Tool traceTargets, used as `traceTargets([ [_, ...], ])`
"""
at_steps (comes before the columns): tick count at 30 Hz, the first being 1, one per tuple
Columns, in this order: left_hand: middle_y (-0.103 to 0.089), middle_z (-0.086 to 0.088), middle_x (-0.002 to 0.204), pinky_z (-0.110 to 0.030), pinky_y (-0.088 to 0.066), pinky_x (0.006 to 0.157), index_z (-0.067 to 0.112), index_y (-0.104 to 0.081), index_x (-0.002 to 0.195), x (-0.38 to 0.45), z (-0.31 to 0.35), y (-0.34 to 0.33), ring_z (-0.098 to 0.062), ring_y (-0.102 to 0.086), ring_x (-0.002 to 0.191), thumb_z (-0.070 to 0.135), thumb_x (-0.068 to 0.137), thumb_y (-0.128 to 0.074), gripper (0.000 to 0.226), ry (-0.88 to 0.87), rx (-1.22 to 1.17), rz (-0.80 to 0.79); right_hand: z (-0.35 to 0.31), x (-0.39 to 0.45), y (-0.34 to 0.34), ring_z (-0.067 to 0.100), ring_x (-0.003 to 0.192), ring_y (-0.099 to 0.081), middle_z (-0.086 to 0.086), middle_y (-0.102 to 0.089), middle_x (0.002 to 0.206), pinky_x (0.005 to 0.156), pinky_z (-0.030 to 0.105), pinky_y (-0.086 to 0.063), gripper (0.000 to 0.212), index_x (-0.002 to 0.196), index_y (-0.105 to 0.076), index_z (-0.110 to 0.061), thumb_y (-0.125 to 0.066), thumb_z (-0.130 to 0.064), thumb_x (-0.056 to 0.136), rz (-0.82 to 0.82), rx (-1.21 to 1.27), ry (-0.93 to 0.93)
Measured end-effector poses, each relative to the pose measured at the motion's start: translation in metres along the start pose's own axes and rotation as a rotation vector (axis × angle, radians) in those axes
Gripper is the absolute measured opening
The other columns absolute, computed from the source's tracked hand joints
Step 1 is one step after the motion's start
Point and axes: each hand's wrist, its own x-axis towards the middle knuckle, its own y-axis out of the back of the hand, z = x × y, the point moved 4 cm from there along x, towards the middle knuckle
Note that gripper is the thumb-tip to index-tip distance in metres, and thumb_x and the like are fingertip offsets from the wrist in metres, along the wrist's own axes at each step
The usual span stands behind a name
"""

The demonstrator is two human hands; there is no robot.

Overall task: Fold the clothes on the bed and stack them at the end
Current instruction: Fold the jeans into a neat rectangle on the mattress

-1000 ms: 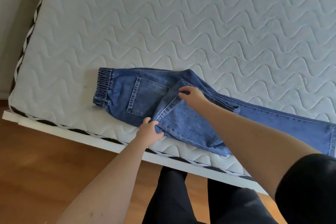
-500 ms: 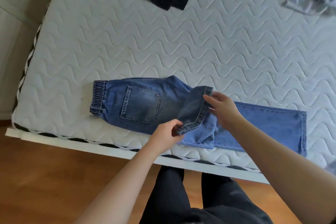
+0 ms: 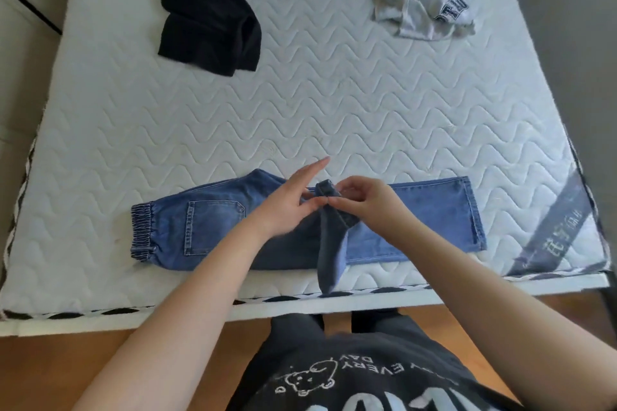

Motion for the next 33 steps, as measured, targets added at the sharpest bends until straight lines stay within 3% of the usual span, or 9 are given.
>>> traceTargets([
  [3, -0.068, 0.01, 0.106, -0.027, -0.051, 0.091, 0.03, -0.064, 0.116, 0.022, 0.016, -0.007, -0.005, -0.063, 0.09, 0.019, 0.094, -0.065, 0.025, -0.009, 0.066, -0.082, 0.004, -0.015, 0.023, -0.002, 0.065, -0.066, -0.013, -0.072, 0.07, 0.06, 0.012, -0.048, 0.015, 0.088, -0.067, -0.02, -0.08, -0.022, 0.081, 0.065, -0.067, 0.001],
  [7, -0.071, 0.003, 0.084, -0.037, -0.054, 0.083, 0.024, -0.071, 0.096, 0.044, 0.033, -0.02, -0.02, -0.067, 0.081, 0.015, 0.091, -0.069, 0.011, -0.012, 0.176, -0.112, 0.022, -0.037, 0.054, -0.005, 0.075, -0.067, -0.015, -0.074, 0.08, 0.065, 0.01, -0.048, 0.018, 0.092, -0.067, -0.031, -0.08, -0.026, 0.08, 0.1, -0.108, -0.006],
  [9, -0.068, 0.011, 0.075, -0.026, -0.052, 0.069, 0.033, -0.07, 0.087, 0.056, 0.048, -0.029, -0.014, -0.063, 0.067, 0.016, 0.092, -0.068, 0.018, -0.063, 0.181, -0.088, 0.038, -0.045, 0.068, 0.003, 0.078, -0.066, -0.01, -0.072, 0.08, 0.069, 0.017, -0.049, 0.017, 0.092, -0.068, -0.03, -0.079, -0.032, 0.08, 0.08, -0.236, -0.03],
  [11, -0.062, 0.021, 0.064, -0.012, -0.042, 0.056, 0.045, -0.065, 0.079, 0.068, 0.066, -0.041, -0.002, -0.051, 0.052, 0.02, 0.093, -0.065, 0.029, -0.104, 0.191, -0.069, 0.062, -0.053, 0.082, 0.008, 0.069, -0.058, -0.013, -0.063, 0.066, 0.06, 0.016, -0.042, 0.013, 0.079, -0.064, -0.032, -0.076, -0.034, 0.081, 0.08, -0.378, -0.088],
  [14, -0.06, 0.014, 0.055, -0.021, -0.045, 0.058, 0.048, -0.059, 0.08, 0.091, 0.087, -0.06, -0.005, -0.053, 0.047, 0.027, 0.095, -0.062, 0.026, -0.097, 0.222, -0.072, 0.098, -0.066, 0.11, 0.013, 0.075, -0.06, -0.014, -0.063, 0.071, 0.061, 0.02, -0.042, 0.011, 0.08, -0.061, -0.032, -0.07, -0.03, 0.087, 0.166, -0.44, -0.183],
  [18, -0.068, 0.006, 0.066, -0.03, -0.057, 0.06, 0.027, -0.058, 0.088, 0.126, 0.114, -0.088, -0.016, -0.068, 0.055, 0.025, 0.098, -0.06, 0.01, -0.057, 0.152, -0.146, 0.121, -0.09, 0.16, 0.019, 0.079, -0.061, -0.002, -0.067, 0.082, 0.069, 0.032, -0.046, 0.015, 0.092, -0.067, -0.021, -0.067, -0.036, 0.09, 0.333, -0.436, -0.248],
  [24, -0.07, 0.002, 0.074, -0.013, -0.049, 0.052, 0.02, -0.059, 0.093, 0.192, 0.155, -0.138, -0.013, -0.068, 0.051, 0.024, 0.096, -0.063, 0.006, -0.109, 0.264, -0.215, 0.134, -0.13, 0.24, 0.02, 0.054, -0.059, 0.003, -0.055, 0.063, 0.05, 0.026, -0.041, 0.031, 0.069, -0.051, -0.021, -0.073, -0.035, 0.086, 0.6, -0.343, -0.277],
  [30, -0.066, 0.012, 0.08, -0.009, -0.043, 0.055, 0.029, -0.061, 0.089, 0.257, 0.165, -0.199, -0.001, -0.065, 0.052, 0.017, 0.09, -0.066, 0.013, -0.123, 0.444, -0.245, 0.172, -0.138, 0.27, 0.002, 0.05, -0.052, -0.005, -0.057, 0.059, 0.05, 0.011, -0.036, 0.034, 0.064, -0.048, -0.026, -0.069, -0.016, 0.089, 0.634, -0.265, -0.35],
  [33, -0.071, 0.003, 0.082, -0.019, -0.049, 0.064, 0.02, -0.069, 0.095, 0.281, 0.152, -0.232, -0.007, -0.068, 0.064, 0.011, 0.089, -0.064, 0.011, -0.055, 0.512, -0.324, 0.202, -0.137, 0.275, -0.008, 0.049, -0.054, -0.001, -0.064, 0.065, 0.047, 0.011, -0.035, 0.015, 0.076, -0.061, -0.019, -0.068, -0.02, 0.09, 0.6, -0.226, -0.423],
])
